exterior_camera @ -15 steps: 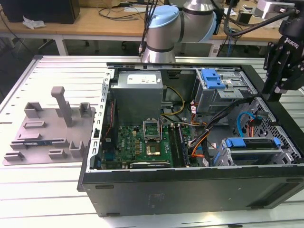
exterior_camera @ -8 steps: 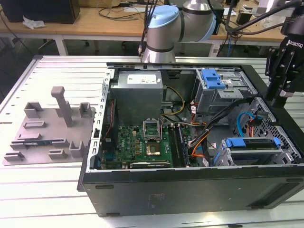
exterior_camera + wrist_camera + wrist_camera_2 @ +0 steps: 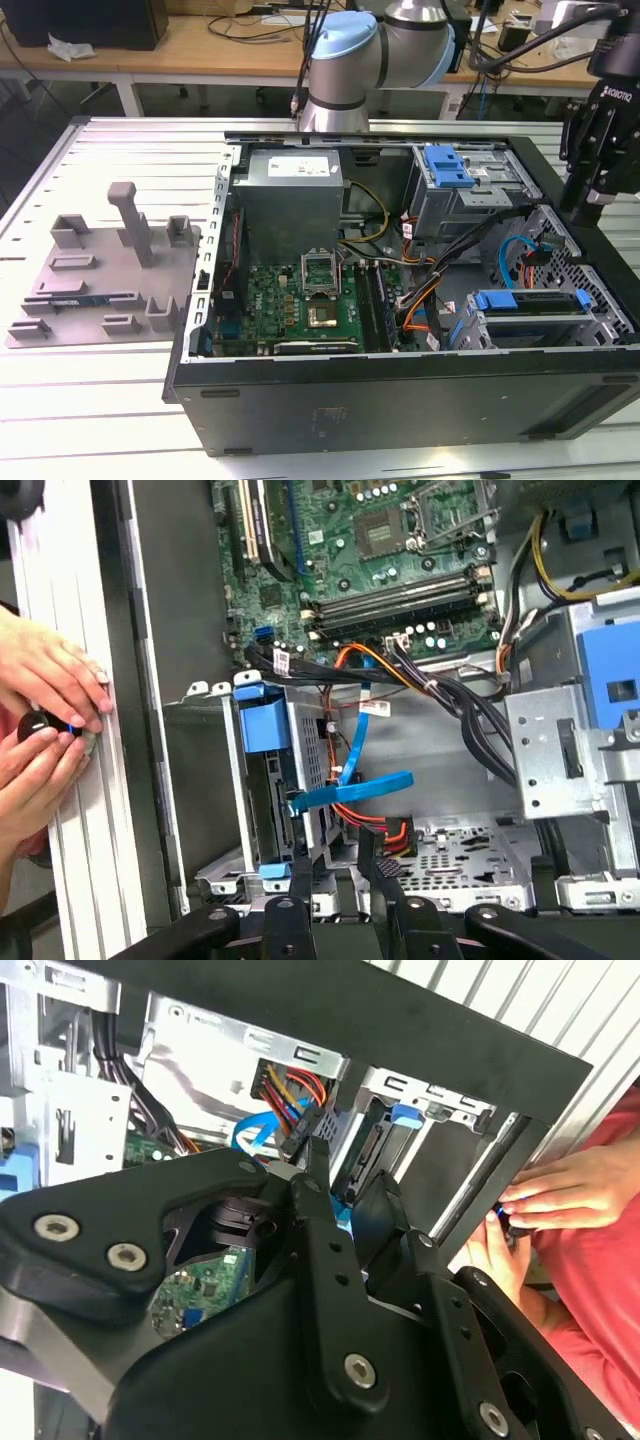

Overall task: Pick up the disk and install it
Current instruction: 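Insert the first disk wire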

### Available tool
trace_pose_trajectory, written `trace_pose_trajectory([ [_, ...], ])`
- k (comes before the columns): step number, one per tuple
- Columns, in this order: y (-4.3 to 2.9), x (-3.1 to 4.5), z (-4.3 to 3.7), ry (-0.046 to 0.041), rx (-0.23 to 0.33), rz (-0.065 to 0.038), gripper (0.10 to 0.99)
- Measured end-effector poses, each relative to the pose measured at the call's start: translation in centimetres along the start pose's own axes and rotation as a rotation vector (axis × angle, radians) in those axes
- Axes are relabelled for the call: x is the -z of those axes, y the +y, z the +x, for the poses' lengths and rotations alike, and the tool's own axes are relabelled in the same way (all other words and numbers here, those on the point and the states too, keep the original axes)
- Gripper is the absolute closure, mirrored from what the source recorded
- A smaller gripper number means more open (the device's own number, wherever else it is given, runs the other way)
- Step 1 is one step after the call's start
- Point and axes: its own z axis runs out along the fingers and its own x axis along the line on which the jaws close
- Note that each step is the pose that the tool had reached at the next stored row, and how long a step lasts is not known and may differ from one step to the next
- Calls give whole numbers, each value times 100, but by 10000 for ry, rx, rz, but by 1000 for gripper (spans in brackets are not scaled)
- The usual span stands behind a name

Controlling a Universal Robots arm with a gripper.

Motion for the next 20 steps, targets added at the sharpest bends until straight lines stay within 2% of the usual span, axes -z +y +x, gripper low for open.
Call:
trace_pose_trajectory([
  [2, 0, -10, -7, -15, -143, 51, 722],
  [6, 12, -63, -53, -17, -285, 32, 722],
  [7, 15, -78, -76, -15, -297, 29, 722],
  [9, 30, -127, -178, -12, -324, 21, 722],
  [11, 33, -141, -200, 44, -353, 23, 722],
  [12, 33, -148, -211, 122, -385, 29, 722],
  [15, 20, -162, -225, 234, -503, 23, 722],
  [20, 11, -193, -253, 350, -722, -14, 722],
])
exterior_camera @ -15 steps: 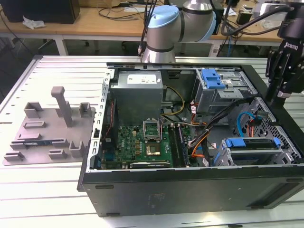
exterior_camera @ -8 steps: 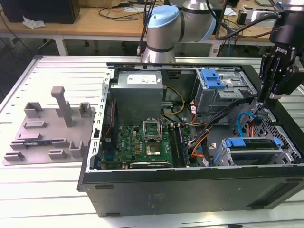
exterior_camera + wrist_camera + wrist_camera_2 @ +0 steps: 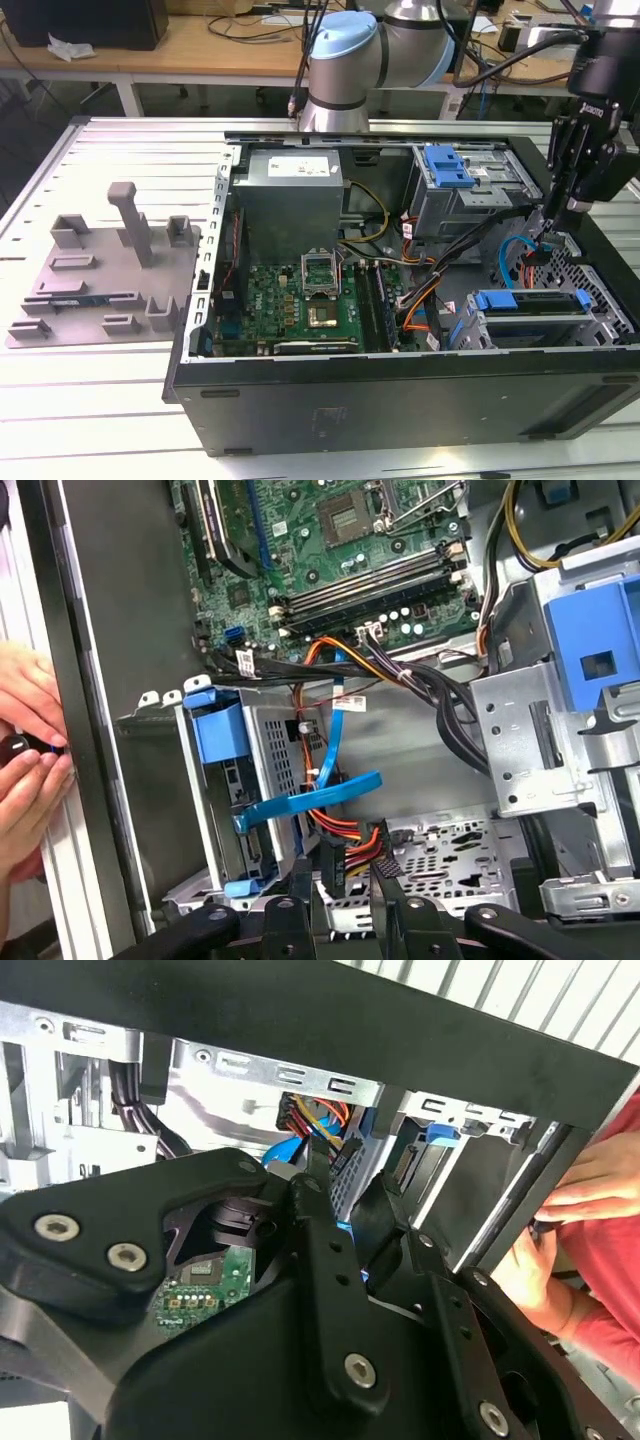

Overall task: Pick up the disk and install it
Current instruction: 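Insert the first disk wire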

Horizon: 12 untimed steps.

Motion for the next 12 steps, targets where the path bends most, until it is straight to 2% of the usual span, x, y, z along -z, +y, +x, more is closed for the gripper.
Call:
trace_pose_trajectory([
  [7, -6, -74, -30, 145, -174, -21, 722],
  [12, -8, -100, -29, 354, -190, 32, 722],
])
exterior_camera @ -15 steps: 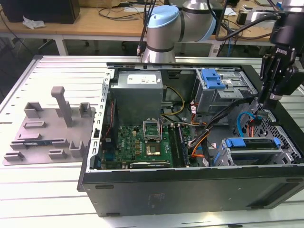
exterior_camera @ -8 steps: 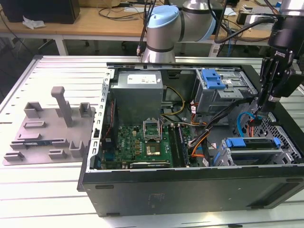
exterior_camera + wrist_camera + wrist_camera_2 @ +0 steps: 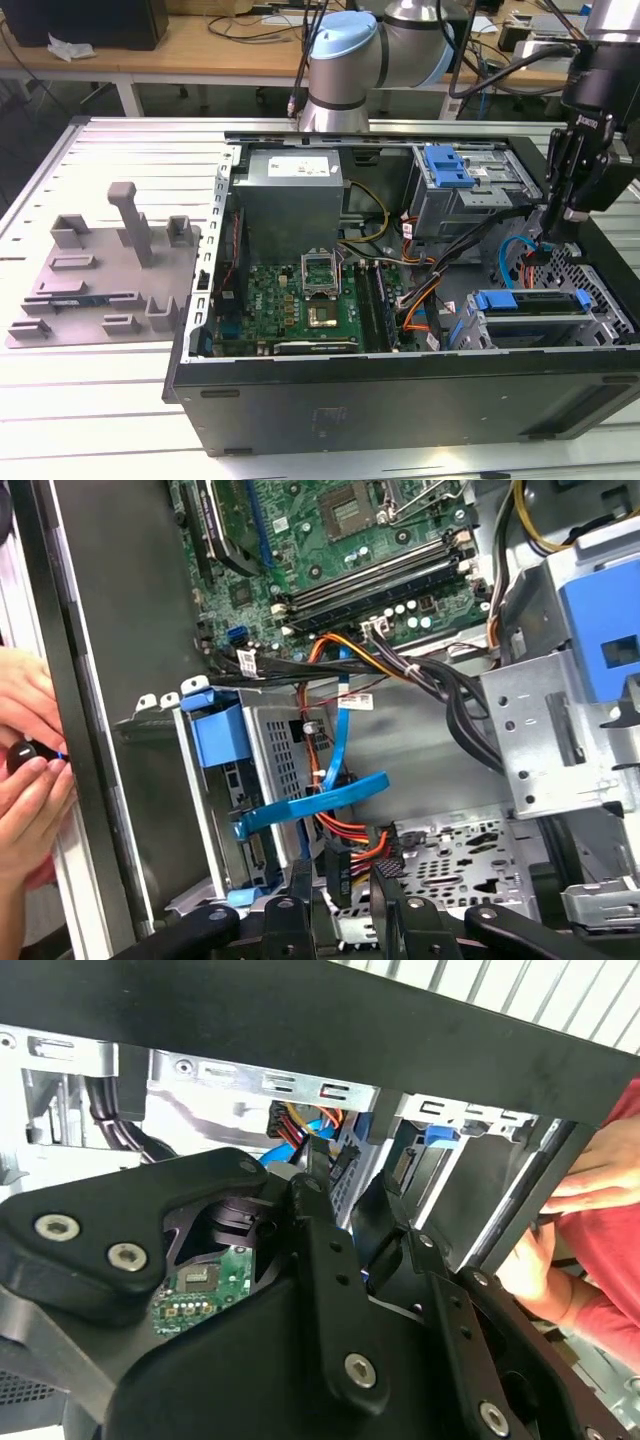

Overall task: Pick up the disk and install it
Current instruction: 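Insert the first disk wire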

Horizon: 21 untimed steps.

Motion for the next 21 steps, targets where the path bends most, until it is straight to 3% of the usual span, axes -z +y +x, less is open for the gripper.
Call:
trace_pose_trajectory([
  [4, 0, -16, -4, 157, -12, 41, 722],
  [9, 32, -31, 0, 168, -13, 43, 722],
  [21, 32, -49, 3, 222, -18, 58, 722],
])
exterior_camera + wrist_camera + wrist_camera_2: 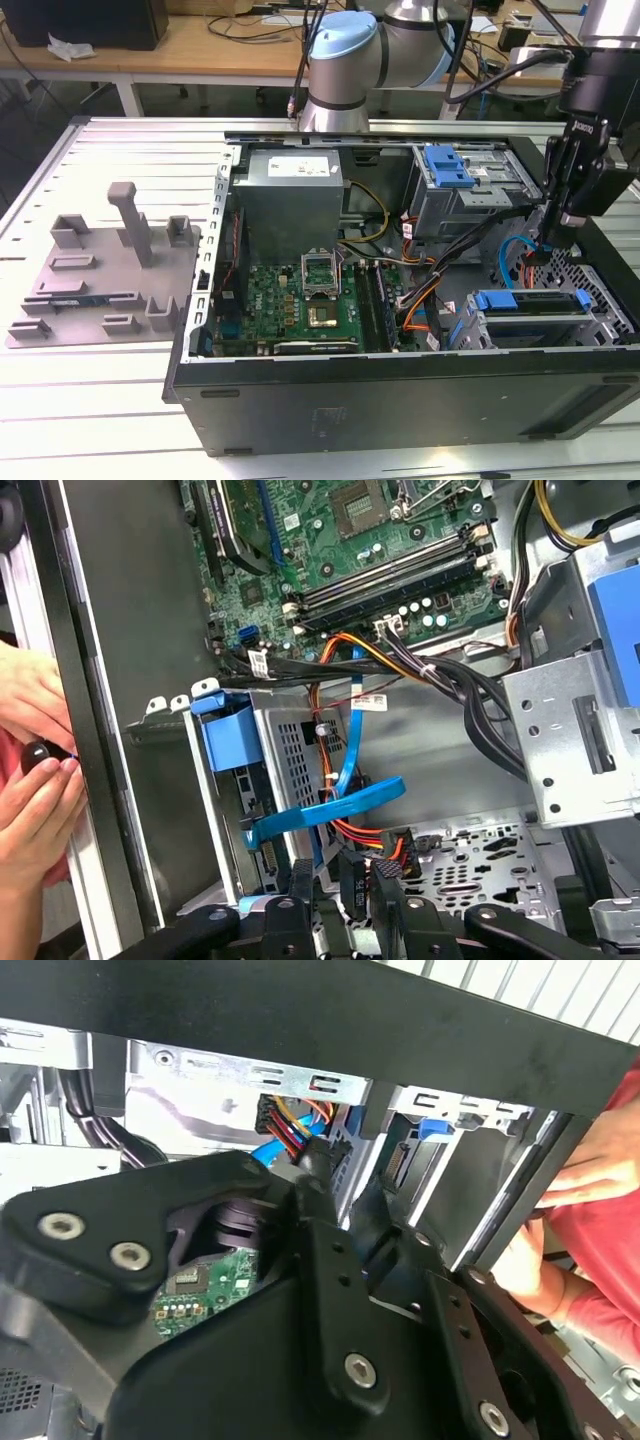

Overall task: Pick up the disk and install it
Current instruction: 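Insert the first disk wire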

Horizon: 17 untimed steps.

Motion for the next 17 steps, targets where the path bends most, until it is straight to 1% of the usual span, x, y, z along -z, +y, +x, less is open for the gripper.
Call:
trace_pose_trajectory([
  [1, 0, -1, -1, 18, -1, 5, 804],
  [2, 0, -2, -1, 27, -1, 8, 804],
  [4, 0, -6, -2, 49, -3, 13, 922],
  [7, 0, -12, -5, 63, -4, 17, 922],
  [17, 0, -19, -8, 63, -3, 17, 922],
])
